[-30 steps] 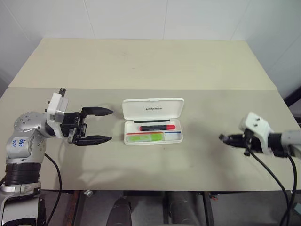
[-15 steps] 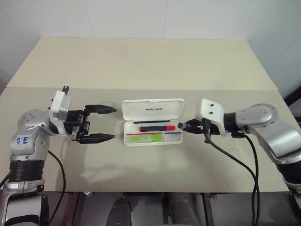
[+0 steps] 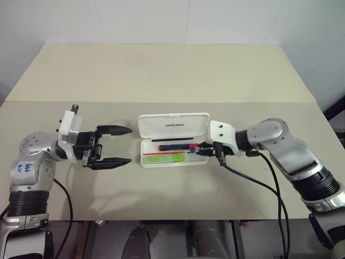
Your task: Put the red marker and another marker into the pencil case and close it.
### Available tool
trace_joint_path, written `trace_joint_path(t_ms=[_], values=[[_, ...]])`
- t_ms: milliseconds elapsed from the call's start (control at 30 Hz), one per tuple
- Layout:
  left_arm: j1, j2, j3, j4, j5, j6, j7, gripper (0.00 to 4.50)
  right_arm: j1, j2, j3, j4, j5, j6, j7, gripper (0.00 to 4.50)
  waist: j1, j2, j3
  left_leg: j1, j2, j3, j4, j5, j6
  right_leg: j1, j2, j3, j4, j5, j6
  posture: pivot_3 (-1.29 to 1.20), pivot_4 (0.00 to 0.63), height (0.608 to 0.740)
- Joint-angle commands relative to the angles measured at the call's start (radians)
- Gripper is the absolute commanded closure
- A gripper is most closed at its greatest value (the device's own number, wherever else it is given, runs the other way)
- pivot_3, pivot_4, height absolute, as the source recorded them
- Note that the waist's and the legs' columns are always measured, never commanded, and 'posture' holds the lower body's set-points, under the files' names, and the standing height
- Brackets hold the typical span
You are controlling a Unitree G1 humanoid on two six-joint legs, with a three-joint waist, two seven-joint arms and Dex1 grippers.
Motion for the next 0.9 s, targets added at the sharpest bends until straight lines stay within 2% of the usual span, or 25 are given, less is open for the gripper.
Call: trace_joint_path(t_ms=[33, 233, 367, 500, 633, 733, 833, 900], values=[[0.005, 0.015, 0.028, -0.037, -0.019, 0.002, 0.008, 0.0, -0.019, 0.007, 0.001, -0.015, -0.02, -0.015, 0.012, 3.41, 0.0, 0.0, 0.0, 0.0, 0.0, 0.0, 0.0, 0.0, 0.0, 0.0, 0.0, 0.0, 0.0, 0.0, 0.0, 0.0, 0.15, 0.74], [-0.001, 0.012, 0.02, -0.032, -0.014, -0.002, 0.012, 0.0, -0.001, 0.001, 0.0, -0.024, -0.032, -0.02, 0.033, 1.47, 0.0, 0.0, 0.0, 0.0, 0.0, 0.0, 0.0, 0.0, 0.0, 0.0, 0.0, 0.0, 0.0, 0.0, 0.0, 0.0, 0.15, 0.74], [-0.013, 0.007, 0.011, -0.021, -0.008, -0.007, 0.012, 0.0, 0.002, -0.007, -0.012, -0.022, -0.043, -0.02, 0.037, 0.02, 0.0, 0.0, 0.0, 0.0, 0.0, 0.0, 0.0, 0.0, 0.0, 0.0, 0.0, 0.0, 0.0, 0.0, 0.0, 0.0, 0.15, 0.74], [-0.026, -0.002, -0.001, -0.009, 0.003, -0.018, 0.013, 0.0, 0.004, -0.017, -0.04, -0.032, -0.037, -0.018, 0.034, 0.02, 0.0, 0.0, 0.0, 0.0, 0.0, 0.0, 0.0, 0.0, 0.0, 0.0, 0.0, 0.0, 0.0, 0.0, 0.0, 0.0, 0.15, 0.74], [-0.046, -0.015, -0.007, 0.018, 0.029, -0.055, 0.029, 0.0, 0.031, -0.013, -0.122, -0.067, 0.027, -0.005, 0.022, 0.02, 0.001, 0.0, 0.0, 0.0, 0.0, 0.0, 0.0, 0.0, 0.0, 0.0, 0.0, 0.0, 0.0, 0.0, 0.0, 0.0, 0.15, 0.74], [-0.058, -0.018, -0.009, 0.038, 0.047, -0.073, 0.041, 0.0, 0.082, 0.003, -0.227, -0.112, 0.127, 0.012, 0.015, 0.02, 0.003, 0.0, 0.0, 0.0, 0.0, 0.0, 0.0, 0.0, 0.0, 0.0, 0.0, 0.0, 0.0, 0.0, 0.0, 0.0, 0.15, 0.74], [-0.092, -0.03, -0.012, 0.081, 0.075, -0.115, 0.06, 0.0, 0.196, 0.084, -0.424, -0.157, 0.303, -0.069, -0.003, 0.02, 0.007, -0.001, 0.0, 0.0, 0.0, -0.001, 0.0, 0.0, 0.0, 0.0, 0.0, 0.0, 0.0, 0.0, 0.0, 0.0, 0.15, 0.74], [-0.111, -0.035, -0.018, 0.108, 0.09, -0.142, 0.055, 0.0, 0.248, 0.106, -0.484, -0.168, 0.347, -0.082, -0.02, 0.02, 0.009, 0.0, 0.0, 0.0, 0.0, -0.001, 0.0, 0.0, 0.0, 0.001, 0.0, 0.0, 0.0, 0.0, 0.0, 0.0, 0.15, 0.74]])
